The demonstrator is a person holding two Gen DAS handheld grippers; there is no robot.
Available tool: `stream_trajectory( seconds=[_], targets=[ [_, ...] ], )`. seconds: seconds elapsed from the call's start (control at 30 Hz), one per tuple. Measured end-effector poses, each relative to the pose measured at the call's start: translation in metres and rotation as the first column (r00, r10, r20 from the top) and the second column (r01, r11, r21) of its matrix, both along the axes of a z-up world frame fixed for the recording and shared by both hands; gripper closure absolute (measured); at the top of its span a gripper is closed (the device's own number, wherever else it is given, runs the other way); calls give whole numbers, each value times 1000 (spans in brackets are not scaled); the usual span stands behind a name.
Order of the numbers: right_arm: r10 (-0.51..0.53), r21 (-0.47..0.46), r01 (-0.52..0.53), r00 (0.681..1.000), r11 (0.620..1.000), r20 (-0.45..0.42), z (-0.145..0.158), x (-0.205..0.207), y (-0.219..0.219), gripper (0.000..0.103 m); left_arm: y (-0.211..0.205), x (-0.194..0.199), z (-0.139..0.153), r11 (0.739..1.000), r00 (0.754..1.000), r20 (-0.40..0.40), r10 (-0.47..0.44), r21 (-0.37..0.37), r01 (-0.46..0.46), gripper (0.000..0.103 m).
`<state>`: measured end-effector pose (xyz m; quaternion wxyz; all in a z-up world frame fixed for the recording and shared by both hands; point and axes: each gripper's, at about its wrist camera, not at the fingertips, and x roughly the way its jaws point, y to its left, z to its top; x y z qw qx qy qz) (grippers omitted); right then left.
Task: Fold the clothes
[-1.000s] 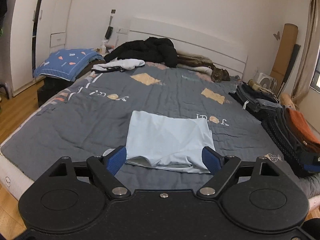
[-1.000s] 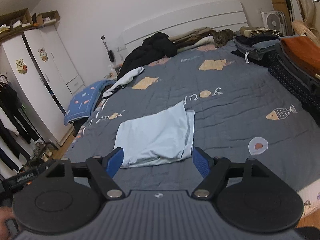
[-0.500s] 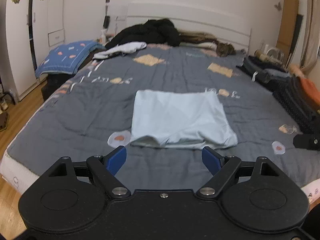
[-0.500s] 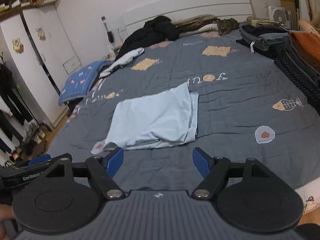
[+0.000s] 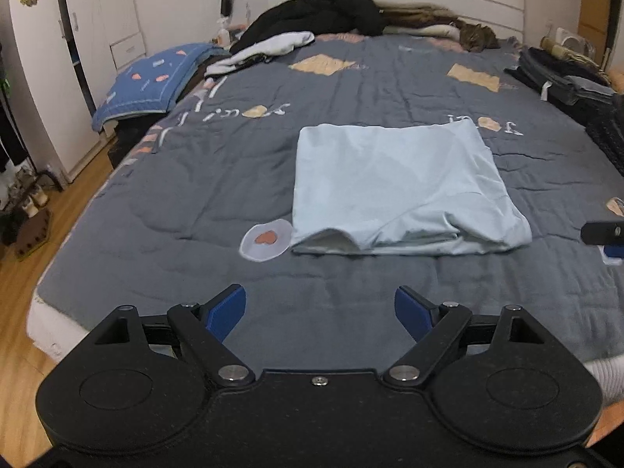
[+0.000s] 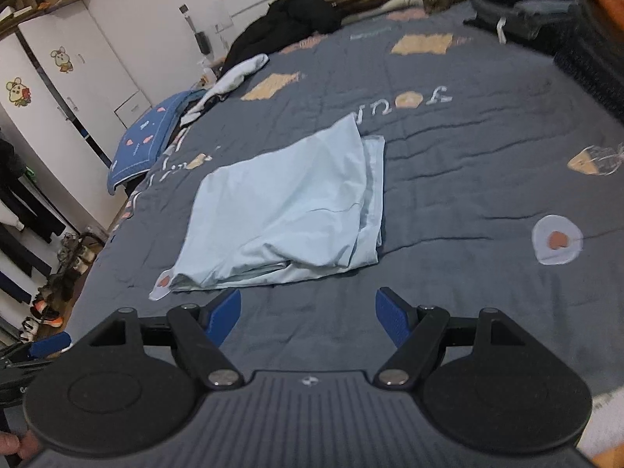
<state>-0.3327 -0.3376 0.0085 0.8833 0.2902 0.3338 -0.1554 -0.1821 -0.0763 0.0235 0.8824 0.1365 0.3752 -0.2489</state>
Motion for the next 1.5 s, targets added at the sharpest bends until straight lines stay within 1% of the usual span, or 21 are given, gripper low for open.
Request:
stream_trajectory(
  seconds=[0.2,0.3,0.37,0.47,0.57,0.67,0.77,0.83,0.87,0.9,0.93,1.0,1.1,1.17,1.2,1.27,1.3,1.33,1.4,1.5],
  targets=[
    [35,45,-34,999,998,-18,-27,36,-42,28,-44,34,-15,999,997,-81,-18,34,21,20],
    [67,71,-62,996,996,-62,-30,53,-56,28,-65,50,-20,998,992,-125,-24,52,30,20],
    [83,99,-74,993,992,-89,-26,62,-64,28,-71,58,-14,998,986,-166,-13,65,25,20],
    [102,131,-84,986,988,-135,-11,74,-72,28,-77,71,1,998,975,-223,2,65,13,20],
    [124,162,-95,977,982,-176,10,86,-77,28,-77,84,22,999,961,-278,9,33,0,20],
    [147,172,-113,968,979,-203,38,98,-84,28,-74,102,44,999,936,-351,28,-34,-43,20],
    [156,166,-120,962,979,-224,69,111,-93,28,-69,114,68,992,908,-414,65,-75,-105,20],
    [157,170,-119,959,978,-237,86,120,-100,28,-67,121,86,985,890,-451,70,-108,-133,21],
    [155,177,-113,958,978,-242,94,125,-104,28,-67,124,95,983,882,-464,78,-110,-145,21],
    [151,185,-106,957,977,-247,101,130,-108,28,-68,127,103,982,876,-473,88,-107,-157,21],
    [147,193,-99,956,976,-253,108,135,-113,28,-69,131,111,981,876,-470,104,-95,-168,22],
    [139,196,-87,953,977,-270,121,145,-120,28,-73,140,127,979,883,-449,137,-77,-191,22],
    [138,159,-92,941,983,-309,133,163,-125,28,-77,160,133,982,885,-447,128,-65,-175,23],
    [140,129,-103,933,986,-331,137,175,-128,28,-80,173,134,986,885,-451,116,-58,-158,27],
    [135,117,-101,930,988,-341,137,181,-130,28,-81,180,134,987,885,-452,107,-56,-148,29],
    [114,98,-84,926,992,-361,132,193,-136,28,-80,198,131,990,888,-451,90,-55,-128,38],
    [101,90,-73,924,993,-368,129,199,-140,28,-79,207,128,991,890,-446,93,-44,-126,40],
    [89,83,-62,923,995,-375,125,205,-143,28,-77,214,126,992,894,-438,97,-32,-123,45],
    [50,68,-25,918,997,-394,115,215,-152,28,-77,230,119,994,901,-425,93,-12,-108,46],
    [23,69,6,912,998,-409,98,231,-162,28,-79,258,102,997,893,-445,70,-3,-80,47]
  ],
)
